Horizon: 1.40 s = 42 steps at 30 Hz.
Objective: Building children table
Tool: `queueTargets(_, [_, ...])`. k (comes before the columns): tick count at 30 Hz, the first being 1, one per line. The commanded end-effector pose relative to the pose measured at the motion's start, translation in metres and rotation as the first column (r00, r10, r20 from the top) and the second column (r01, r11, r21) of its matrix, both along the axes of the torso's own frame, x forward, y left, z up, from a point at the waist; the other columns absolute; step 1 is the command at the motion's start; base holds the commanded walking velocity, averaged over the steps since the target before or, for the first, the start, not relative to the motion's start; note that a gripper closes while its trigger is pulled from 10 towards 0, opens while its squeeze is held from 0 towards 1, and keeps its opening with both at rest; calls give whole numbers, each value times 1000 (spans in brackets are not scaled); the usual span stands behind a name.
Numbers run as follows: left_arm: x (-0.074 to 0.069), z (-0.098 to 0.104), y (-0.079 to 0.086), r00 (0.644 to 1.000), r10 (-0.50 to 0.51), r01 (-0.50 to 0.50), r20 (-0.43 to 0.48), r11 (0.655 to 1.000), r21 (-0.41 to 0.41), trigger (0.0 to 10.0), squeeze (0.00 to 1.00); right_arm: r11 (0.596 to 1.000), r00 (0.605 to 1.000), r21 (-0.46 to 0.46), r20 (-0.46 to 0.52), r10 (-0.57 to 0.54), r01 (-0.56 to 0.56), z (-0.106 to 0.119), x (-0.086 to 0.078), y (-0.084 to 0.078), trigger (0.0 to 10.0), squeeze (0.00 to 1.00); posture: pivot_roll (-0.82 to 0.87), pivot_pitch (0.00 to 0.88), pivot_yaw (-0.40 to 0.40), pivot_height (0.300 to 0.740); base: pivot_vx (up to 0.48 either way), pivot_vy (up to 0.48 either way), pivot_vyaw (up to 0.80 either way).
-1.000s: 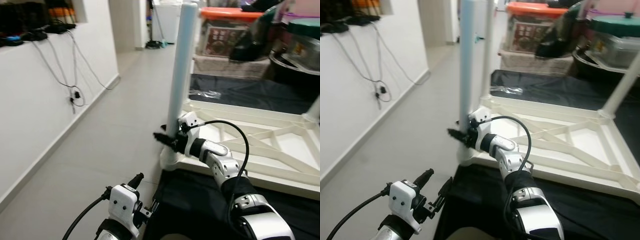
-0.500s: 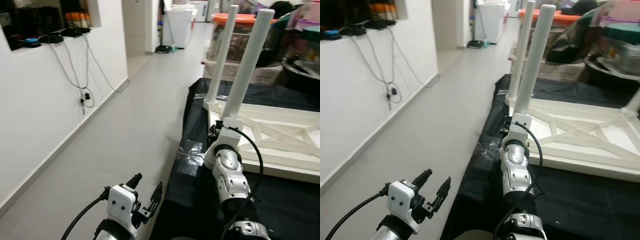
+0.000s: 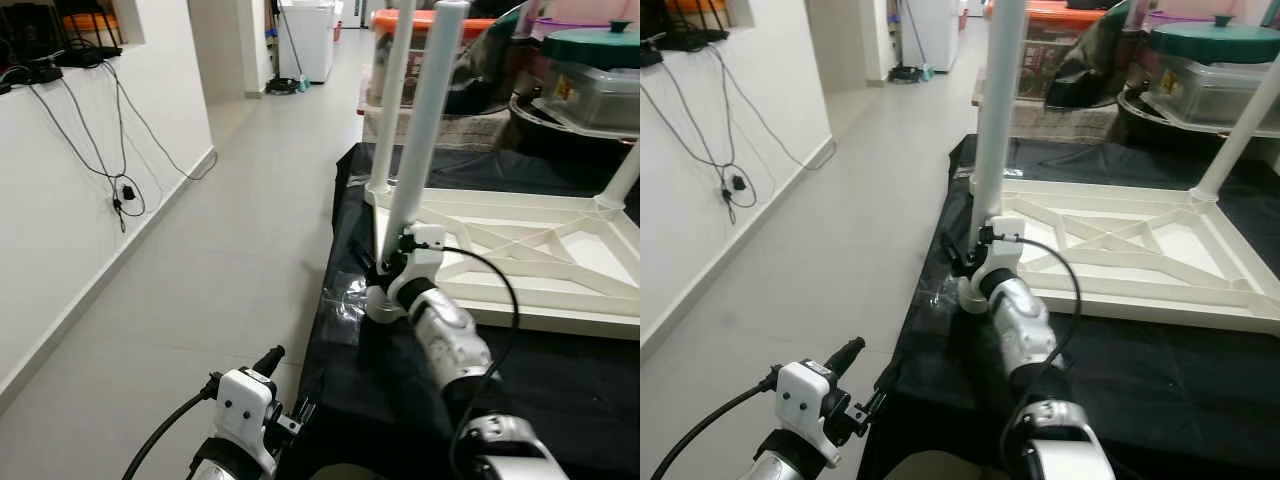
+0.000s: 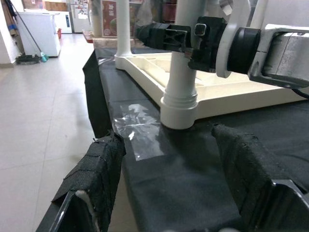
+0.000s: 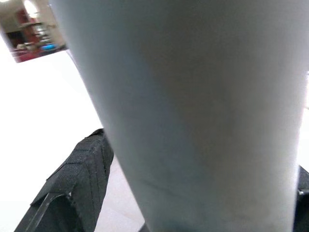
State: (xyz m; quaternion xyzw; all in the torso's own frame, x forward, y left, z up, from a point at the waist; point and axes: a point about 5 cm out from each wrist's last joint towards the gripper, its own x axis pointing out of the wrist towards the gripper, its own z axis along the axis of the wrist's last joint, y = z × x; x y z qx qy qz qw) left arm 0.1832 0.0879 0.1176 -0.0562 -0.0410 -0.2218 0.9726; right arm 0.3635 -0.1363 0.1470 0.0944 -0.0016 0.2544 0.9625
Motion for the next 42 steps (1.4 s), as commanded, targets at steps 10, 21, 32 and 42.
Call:
queueTargets(10, [0,-2,0,1000,-1,1,-11,1000,-4,10000,0,645,647,-85,-209,733,-759,-12,-27,13,10000,0,56,0,-29,740,0,0,0])
queueTargets(21, [-1,-3,0,1000,4,-4,-12,1000,0,10000,0,705,714,-131,-39,699,-697,9,-11,39,0,0,71,0,-33,740,0,0,0])
queueTargets(32, [-2,-4,0,1000,-2,2,-19,1000,-4,10000,0,977,994,-185,-8,-111,108,-4,9,0,0,0,49,0,-24,740,0,0,0])
queueTargets(42, [-1,-4,1,1000,-3,3,-20,1000,-4,10000,0,787,808,-244,-19,-588,567,-18,-9,-34,0,0,49,0,-18,740,0,0,0])
